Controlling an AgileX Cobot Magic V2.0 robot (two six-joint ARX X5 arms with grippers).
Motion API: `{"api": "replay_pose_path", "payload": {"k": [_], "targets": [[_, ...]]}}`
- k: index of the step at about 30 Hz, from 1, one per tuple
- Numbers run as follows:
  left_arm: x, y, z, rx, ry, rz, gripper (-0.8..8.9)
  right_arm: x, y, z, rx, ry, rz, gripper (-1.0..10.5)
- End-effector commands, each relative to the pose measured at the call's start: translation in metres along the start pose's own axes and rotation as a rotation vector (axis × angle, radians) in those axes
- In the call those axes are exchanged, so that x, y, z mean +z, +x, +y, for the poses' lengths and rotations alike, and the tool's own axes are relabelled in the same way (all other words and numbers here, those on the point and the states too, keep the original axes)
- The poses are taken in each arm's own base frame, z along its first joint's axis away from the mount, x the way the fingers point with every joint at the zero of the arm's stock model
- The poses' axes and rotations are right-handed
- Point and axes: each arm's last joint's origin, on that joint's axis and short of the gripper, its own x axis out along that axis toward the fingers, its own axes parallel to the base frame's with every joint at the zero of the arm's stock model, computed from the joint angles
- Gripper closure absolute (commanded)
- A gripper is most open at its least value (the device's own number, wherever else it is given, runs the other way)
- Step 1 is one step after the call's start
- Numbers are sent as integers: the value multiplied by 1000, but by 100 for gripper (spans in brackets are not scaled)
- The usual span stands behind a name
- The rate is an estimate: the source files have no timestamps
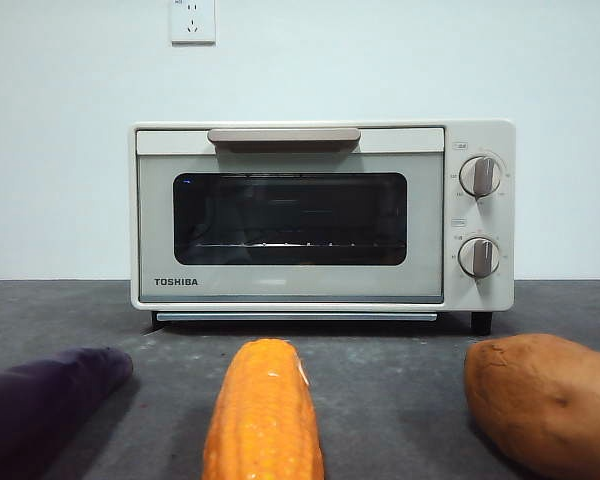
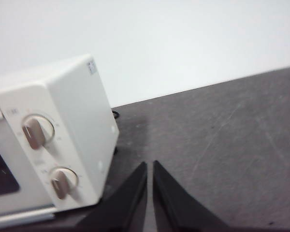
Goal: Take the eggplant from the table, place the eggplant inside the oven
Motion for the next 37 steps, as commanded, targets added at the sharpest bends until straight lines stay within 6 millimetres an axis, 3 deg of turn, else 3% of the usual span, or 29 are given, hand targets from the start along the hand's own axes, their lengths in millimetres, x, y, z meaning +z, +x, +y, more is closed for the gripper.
{"api": "replay_pose_path", "payload": {"k": [1,9,17,26,32,37], "targets": [[-5,2,1,-16,-30,20,807,5,-1,2,17,112,-8,942],[10,-2,-7,-75,-31,53,807,20,-5,9,53,126,62,942],[42,0,-23,-46,-11,147,807,55,-1,20,16,130,174,942],[81,26,-46,-101,75,314,807,100,19,38,89,52,366,942],[102,48,-61,-181,142,454,807,120,33,48,187,15,560,930],[113,65,-71,-228,139,530,807,125,43,54,244,38,764,768]]}}
